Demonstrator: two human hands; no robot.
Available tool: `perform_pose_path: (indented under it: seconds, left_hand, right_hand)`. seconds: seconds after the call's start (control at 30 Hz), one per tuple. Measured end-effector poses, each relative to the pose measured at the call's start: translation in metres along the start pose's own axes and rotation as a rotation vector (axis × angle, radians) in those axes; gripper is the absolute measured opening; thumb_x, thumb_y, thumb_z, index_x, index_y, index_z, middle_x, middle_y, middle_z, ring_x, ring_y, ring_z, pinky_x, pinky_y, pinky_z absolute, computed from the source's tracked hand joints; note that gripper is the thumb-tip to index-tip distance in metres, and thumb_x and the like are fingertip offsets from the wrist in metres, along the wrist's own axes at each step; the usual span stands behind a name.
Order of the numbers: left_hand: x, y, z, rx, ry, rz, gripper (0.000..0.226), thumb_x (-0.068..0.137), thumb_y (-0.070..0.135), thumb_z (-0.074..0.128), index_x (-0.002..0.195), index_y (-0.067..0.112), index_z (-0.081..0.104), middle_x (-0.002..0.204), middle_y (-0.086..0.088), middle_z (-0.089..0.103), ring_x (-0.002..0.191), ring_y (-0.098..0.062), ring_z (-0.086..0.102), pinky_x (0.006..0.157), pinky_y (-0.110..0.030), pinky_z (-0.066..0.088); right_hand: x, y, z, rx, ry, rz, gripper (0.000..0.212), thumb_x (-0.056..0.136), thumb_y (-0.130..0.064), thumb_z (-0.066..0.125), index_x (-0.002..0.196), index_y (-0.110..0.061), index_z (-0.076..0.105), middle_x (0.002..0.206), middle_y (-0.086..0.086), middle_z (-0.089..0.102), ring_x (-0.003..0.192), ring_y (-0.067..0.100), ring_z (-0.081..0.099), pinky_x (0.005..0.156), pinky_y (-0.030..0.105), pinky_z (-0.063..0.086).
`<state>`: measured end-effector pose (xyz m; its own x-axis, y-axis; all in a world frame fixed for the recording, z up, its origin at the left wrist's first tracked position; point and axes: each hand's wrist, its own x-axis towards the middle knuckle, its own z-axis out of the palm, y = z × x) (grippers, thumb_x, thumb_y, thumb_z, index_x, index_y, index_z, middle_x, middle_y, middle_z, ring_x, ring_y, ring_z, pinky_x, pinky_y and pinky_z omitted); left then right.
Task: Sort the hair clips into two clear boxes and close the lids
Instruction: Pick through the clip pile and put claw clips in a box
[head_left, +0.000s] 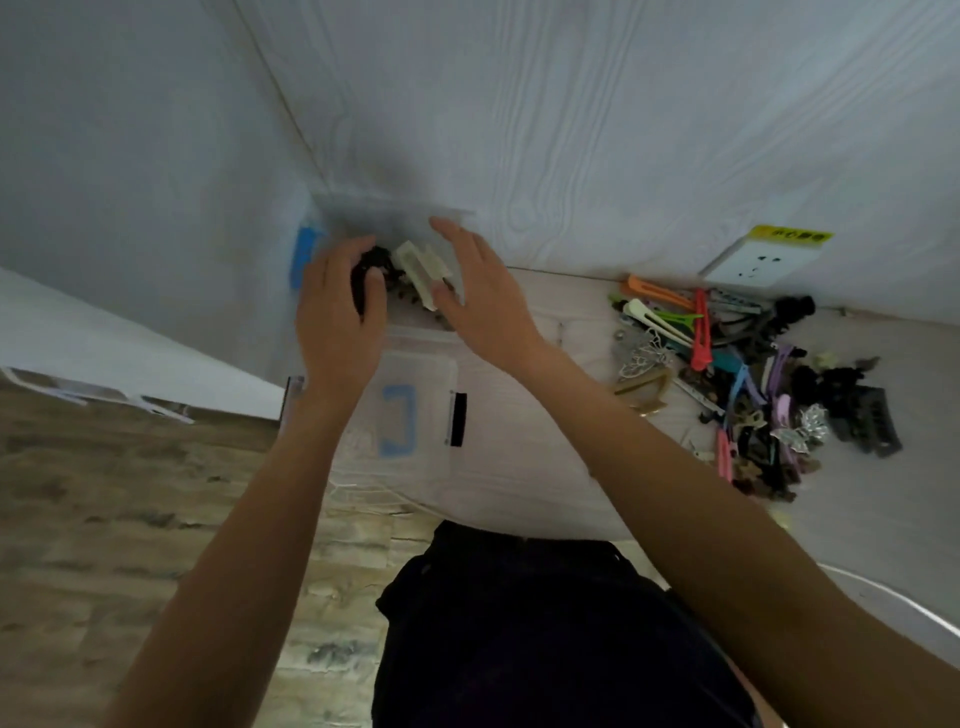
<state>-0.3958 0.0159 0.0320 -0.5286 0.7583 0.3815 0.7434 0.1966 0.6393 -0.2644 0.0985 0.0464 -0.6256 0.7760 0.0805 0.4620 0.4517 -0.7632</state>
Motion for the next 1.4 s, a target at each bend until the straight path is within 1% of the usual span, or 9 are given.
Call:
perform_pose_path:
  seconds: [0.1,0.2,0.37,0.63,0.73,0.87,1.0,1.17,1.4]
  left_hand:
    - [-0.011,0.044,0.015,-0.149,-0.053,0.079,0.025,0.092,0.022,0.046,0.109,0.010,0.060,0.092,-0.005,0.068,0.086,-0.018,0.061,0.078,-0.030,0.048]
    - [-0.031,0.090,0.044,-0.195,-0.341,0.151,0.026,0.088,0.029,0.049,0.110,0.019,0.058,0.079,0.006,0.066,0.069,-0.010,0.062,0.062,-0.026,0.050]
    - [-0.077,0.140,0.125,0.041,-0.913,0.311,0.047,0.086,0.035,0.057,0.128,0.018,0.045,0.125,-0.005,0.052,0.113,-0.024,0.047,0.087,-0.036,0.043]
    - [-0.108,0.159,0.190,0.375,-0.942,0.341,0.058,0.087,0.034,0.057,0.134,0.012,0.034,0.140,-0.018,0.032,0.128,-0.034,0.031,0.088,-0.039,0.045]
    - [-0.108,0.158,0.195,0.329,-0.915,0.323,0.054,0.086,0.033,0.060,0.131,0.012,0.039,0.137,-0.018,0.034,0.124,-0.034,0.033,0.083,-0.040,0.048]
    - [-0.109,0.154,0.196,0.315,-0.900,0.300,0.055,0.082,0.033,0.065,0.129,0.015,0.044,0.134,-0.016,0.035,0.123,-0.033,0.033,0.079,-0.039,0.049]
    - [-0.115,0.156,0.198,0.292,-0.844,0.292,0.053,0.081,0.035,0.066,0.127,0.017,0.047,0.132,-0.014,0.040,0.122,-0.031,0.036,0.078,-0.039,0.050]
    - [-0.127,0.160,0.199,0.204,-0.834,0.250,0.054,0.083,0.035,0.064,0.131,0.019,0.044,0.130,-0.008,0.047,0.122,-0.025,0.043,0.083,-0.039,0.048]
    - [-0.118,0.175,0.175,-0.096,-0.748,0.078,0.055,0.079,0.043,0.067,0.126,0.026,0.045,0.119,0.003,0.054,0.100,-0.011,0.056,0.080,-0.024,0.044]
  right_hand:
    - [-0.048,0.035,-0.032,-0.113,0.134,-0.016,0.038,0.085,-0.010,0.052,0.123,-0.010,0.053,0.124,0.010,0.056,0.114,0.025,0.050,0.100,0.025,0.033]
    - [-0.107,0.088,-0.058,-0.342,0.291,0.110,0.025,0.082,-0.014,0.051,0.103,-0.012,0.064,0.113,0.009,0.064,0.112,0.032,0.053,0.102,0.040,0.037]
    - [-0.182,0.152,-0.098,-0.449,0.212,0.518,0.035,0.078,-0.024,0.045,0.104,-0.015,0.066,0.116,0.011,0.062,0.115,0.038,0.051,0.101,0.048,0.037]
    - [-0.243,0.190,-0.140,-0.445,0.199,1.011,0.059,0.083,-0.025,0.064,0.136,-0.022,0.039,0.145,0.018,0.024,0.128,0.042,0.025,0.098,0.053,0.034]
    - [-0.242,0.195,-0.136,-0.332,0.194,0.957,0.061,0.085,-0.019,0.063,0.139,-0.019,0.035,0.149,0.019,0.013,0.124,0.043,0.028,0.099,0.044,0.034]
    - [-0.228,0.202,-0.141,-0.309,0.202,0.738,0.046,0.084,-0.023,0.060,0.128,-0.011,0.050,0.138,0.021,0.038,0.121,0.039,0.042,0.102,0.042,0.033]
    - [-0.237,0.229,-0.184,-0.523,0.466,0.654,0.032,0.081,-0.020,0.052,0.109,-0.010,0.063,0.112,0.017,0.062,0.104,0.039,0.054,0.088,0.039,0.041]
    - [-0.248,0.278,-0.228,-0.540,0.232,0.873,0.077,0.085,-0.042,0.058,0.147,-0.024,0.017,0.146,0.024,0.031,0.137,0.046,0.020,0.112,0.053,0.015]
    - [-0.244,0.246,-0.212,-0.550,0.259,0.845,0.070,0.089,-0.025,0.057,0.146,-0.026,0.017,0.118,0.023,0.052,0.100,0.038,0.052,0.083,0.044,0.044]
